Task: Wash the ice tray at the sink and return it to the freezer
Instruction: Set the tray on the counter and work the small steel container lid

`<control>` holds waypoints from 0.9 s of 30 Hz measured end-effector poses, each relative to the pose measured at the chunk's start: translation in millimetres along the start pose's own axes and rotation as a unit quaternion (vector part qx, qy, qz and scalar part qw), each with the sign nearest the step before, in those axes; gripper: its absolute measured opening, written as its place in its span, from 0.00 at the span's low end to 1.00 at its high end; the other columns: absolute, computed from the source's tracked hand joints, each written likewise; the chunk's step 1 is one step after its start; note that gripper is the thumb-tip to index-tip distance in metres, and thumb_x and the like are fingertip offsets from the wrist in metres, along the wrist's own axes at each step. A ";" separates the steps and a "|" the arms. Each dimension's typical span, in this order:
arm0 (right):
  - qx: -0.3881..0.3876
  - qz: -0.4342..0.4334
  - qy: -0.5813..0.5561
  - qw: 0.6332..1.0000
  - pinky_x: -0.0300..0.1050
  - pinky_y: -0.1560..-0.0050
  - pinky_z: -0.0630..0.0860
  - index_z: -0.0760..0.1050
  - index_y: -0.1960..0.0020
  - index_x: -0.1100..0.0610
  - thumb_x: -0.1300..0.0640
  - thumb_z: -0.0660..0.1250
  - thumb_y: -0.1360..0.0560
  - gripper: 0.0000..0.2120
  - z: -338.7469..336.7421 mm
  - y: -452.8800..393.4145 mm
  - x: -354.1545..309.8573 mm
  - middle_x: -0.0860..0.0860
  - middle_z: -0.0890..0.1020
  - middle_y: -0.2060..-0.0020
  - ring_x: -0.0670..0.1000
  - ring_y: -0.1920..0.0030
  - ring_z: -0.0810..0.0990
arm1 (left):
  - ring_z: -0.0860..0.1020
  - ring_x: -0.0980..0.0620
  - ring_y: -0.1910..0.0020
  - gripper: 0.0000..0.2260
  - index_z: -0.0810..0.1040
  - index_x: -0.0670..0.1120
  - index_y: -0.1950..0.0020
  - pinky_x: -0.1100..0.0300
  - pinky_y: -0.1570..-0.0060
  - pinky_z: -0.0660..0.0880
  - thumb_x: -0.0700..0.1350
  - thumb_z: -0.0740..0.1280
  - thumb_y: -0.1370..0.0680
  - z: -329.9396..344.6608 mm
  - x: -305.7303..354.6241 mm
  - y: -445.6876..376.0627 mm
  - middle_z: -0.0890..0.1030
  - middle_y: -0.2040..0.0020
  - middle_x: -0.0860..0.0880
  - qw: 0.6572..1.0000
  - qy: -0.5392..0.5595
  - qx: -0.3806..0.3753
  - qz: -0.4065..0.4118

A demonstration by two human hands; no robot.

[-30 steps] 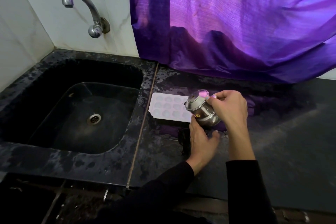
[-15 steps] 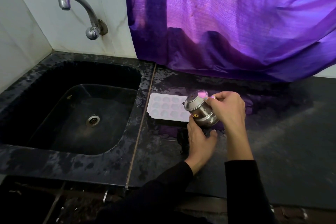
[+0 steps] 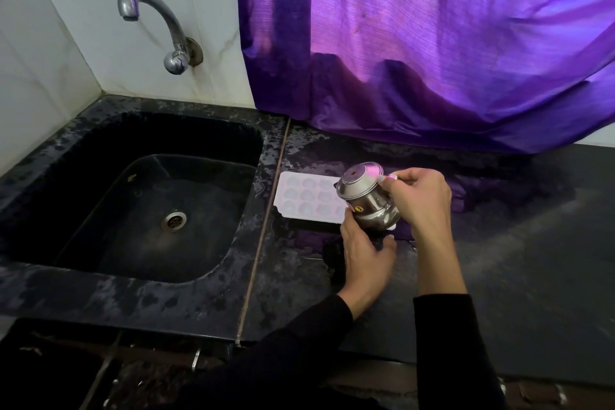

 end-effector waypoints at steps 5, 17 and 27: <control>0.000 -0.010 0.011 1.000 0.54 0.50 0.79 0.76 0.68 0.47 0.49 0.72 0.32 0.08 6.0 2.5 -5.9 0.48 0.83 0.65 0.52 0.55 0.82 | 0.67 0.50 0.30 0.39 0.53 0.44 0.22 0.53 0.29 0.65 0.41 0.69 0.29 -6.5 -0.4 -0.7 0.63 0.29 0.46 1.000 0.006 0.009 0.000; -0.007 -0.042 0.077 0.996 0.43 0.57 0.68 0.79 0.59 0.48 0.49 0.70 0.29 0.03 22.3 7.9 -21.3 0.48 0.83 0.59 0.52 0.55 0.79 | 0.70 0.50 0.33 0.40 0.53 0.44 0.23 0.51 0.32 0.68 0.44 0.67 0.32 -14.6 -3.5 -1.4 0.66 0.32 0.47 0.999 0.024 0.002 -0.022; -0.004 -0.051 0.090 0.995 0.44 0.57 0.68 0.79 0.59 0.48 0.48 0.70 0.30 0.04 26.1 8.5 -25.6 0.49 0.83 0.58 0.52 0.53 0.79 | 0.70 0.50 0.33 0.41 0.52 0.46 0.22 0.52 0.33 0.69 0.47 0.66 0.33 -18.1 -3.9 -1.7 0.65 0.31 0.47 0.999 0.029 -0.008 -0.029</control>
Point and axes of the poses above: each hand's wrist, its own y-axis away from the middle knuckle, its own z-axis out of the palm, x = y × z, the point moved 9 cm from there along -y, towards the middle knuckle
